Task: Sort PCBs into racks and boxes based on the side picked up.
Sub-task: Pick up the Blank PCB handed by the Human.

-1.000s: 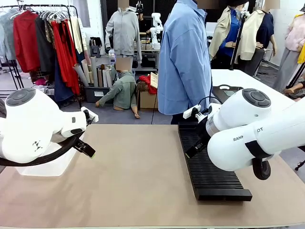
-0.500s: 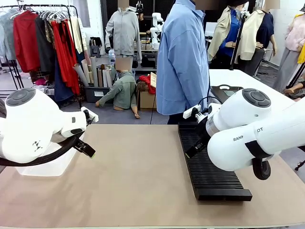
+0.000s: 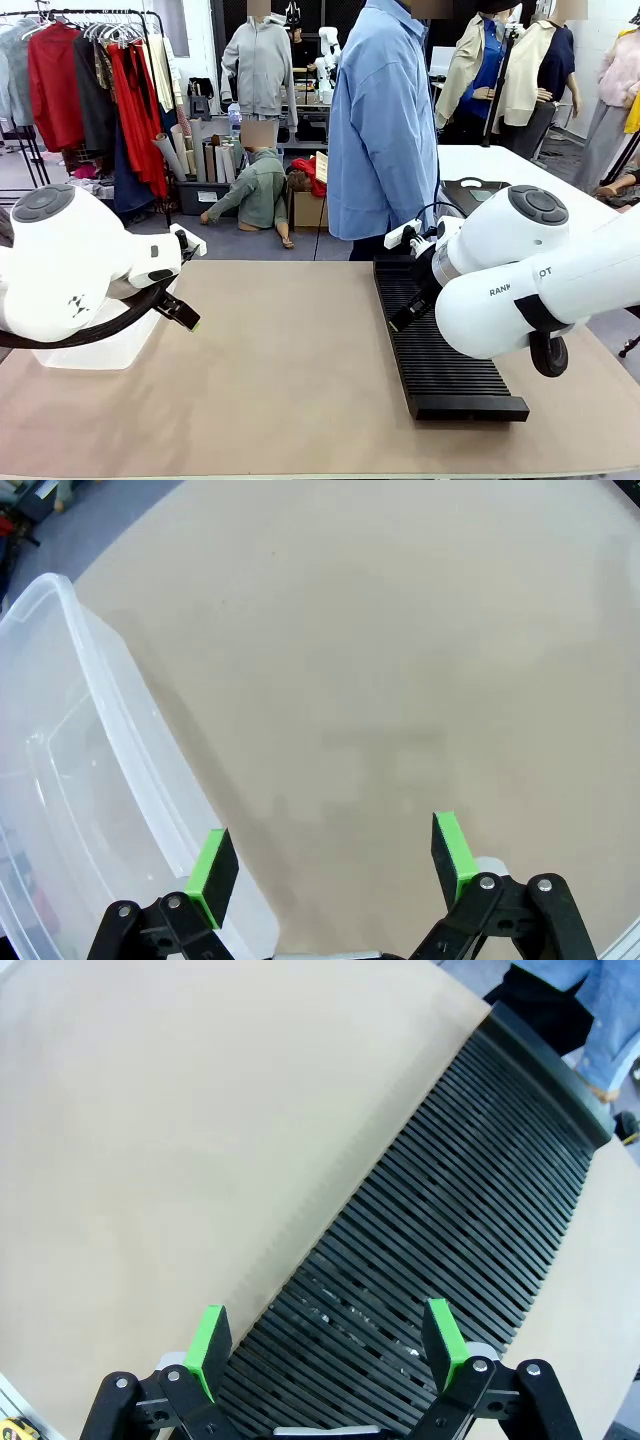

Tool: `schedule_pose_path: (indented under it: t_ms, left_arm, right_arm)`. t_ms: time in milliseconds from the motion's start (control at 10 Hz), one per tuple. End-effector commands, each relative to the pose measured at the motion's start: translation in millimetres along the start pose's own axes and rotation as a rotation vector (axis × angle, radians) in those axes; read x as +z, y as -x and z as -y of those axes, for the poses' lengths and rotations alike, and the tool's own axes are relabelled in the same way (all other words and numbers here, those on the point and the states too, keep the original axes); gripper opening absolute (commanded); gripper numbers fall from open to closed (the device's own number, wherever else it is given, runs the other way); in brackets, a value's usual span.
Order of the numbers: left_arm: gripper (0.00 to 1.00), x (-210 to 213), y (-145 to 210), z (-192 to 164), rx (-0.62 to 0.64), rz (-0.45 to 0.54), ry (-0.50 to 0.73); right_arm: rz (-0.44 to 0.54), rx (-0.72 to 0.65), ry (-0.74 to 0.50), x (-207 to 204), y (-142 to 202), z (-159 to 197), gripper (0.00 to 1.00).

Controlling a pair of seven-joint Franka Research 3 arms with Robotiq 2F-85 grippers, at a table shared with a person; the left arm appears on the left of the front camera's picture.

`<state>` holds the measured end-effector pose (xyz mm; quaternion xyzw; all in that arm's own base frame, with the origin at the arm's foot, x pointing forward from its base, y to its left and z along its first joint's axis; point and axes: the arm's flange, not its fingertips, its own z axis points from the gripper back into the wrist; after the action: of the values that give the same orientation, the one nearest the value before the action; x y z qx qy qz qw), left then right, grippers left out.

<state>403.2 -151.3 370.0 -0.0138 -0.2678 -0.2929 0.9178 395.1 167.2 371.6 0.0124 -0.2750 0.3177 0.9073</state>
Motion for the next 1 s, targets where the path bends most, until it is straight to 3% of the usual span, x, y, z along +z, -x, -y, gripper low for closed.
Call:
schedule_pose_path:
  t_ms: [0, 300, 500, 900]
  left_arm:
    - [1.0, 0, 0, 0, 0.0, 0.0, 0.0]
    - [1.0, 17, -12, -14, -0.004, -0.027, -0.008]
    - [1.0, 28, -29, -37, 0.036, -0.043, 0.048]
    - [1.0, 49, -52, -61, 0.035, -0.089, 0.143]
  right_arm:
    - [0.0, -0.001, 0.0, 0, 0, 0, 1.0]
    - [-0.015, -0.025, 0.008, 9, -5, 6, 1.0]
    - [0.005, -0.059, 0.002, 26, -26, 20, 1.0]
    - [-0.052, -0.243, -0.125, 54, -59, 38, 1.0]
